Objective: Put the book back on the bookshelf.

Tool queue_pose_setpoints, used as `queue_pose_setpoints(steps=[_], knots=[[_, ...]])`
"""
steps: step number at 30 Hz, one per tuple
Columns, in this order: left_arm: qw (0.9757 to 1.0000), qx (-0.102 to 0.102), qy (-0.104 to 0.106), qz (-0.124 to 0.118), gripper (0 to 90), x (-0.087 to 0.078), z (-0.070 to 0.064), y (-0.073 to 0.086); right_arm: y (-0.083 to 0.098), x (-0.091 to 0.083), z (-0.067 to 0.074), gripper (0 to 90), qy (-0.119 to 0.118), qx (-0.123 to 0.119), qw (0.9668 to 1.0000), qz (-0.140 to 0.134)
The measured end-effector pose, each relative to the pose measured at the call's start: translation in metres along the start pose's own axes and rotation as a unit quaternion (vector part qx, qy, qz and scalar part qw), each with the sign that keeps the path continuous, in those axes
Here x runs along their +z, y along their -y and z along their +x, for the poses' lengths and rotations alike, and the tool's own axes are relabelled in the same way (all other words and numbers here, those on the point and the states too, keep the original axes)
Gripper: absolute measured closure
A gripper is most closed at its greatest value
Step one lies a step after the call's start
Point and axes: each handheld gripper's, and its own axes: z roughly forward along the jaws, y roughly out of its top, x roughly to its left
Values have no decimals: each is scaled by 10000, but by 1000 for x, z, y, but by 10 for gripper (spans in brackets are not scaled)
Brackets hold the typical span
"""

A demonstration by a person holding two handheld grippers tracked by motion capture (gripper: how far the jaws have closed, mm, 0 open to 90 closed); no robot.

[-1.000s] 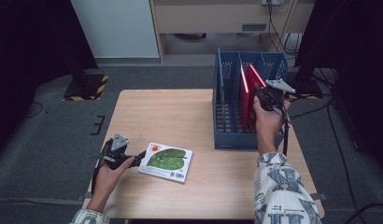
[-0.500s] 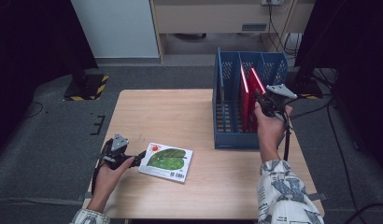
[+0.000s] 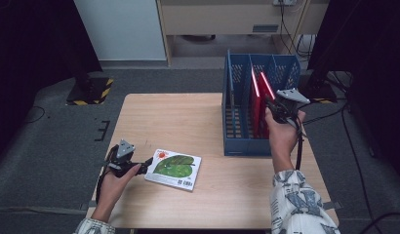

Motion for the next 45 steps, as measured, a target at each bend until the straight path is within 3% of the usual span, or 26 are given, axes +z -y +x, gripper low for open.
queue_pose_setpoints(steps=[5,20,34,45], knots=[[10000,9,9,12,46,0,-1,0,-2,1,-2,795,140,-50,9999,33],[10000,-36,-1,14,49,0,3,2,-20,24,-1,798,277,-55,9993,-264],[10000,-41,9,6,49,0,3,2,-19,48,-2,797,389,19,9991,-155],[10000,-50,-11,-38,51,-1,4,1,-17,50,0,794,351,-23,9993,-130]])
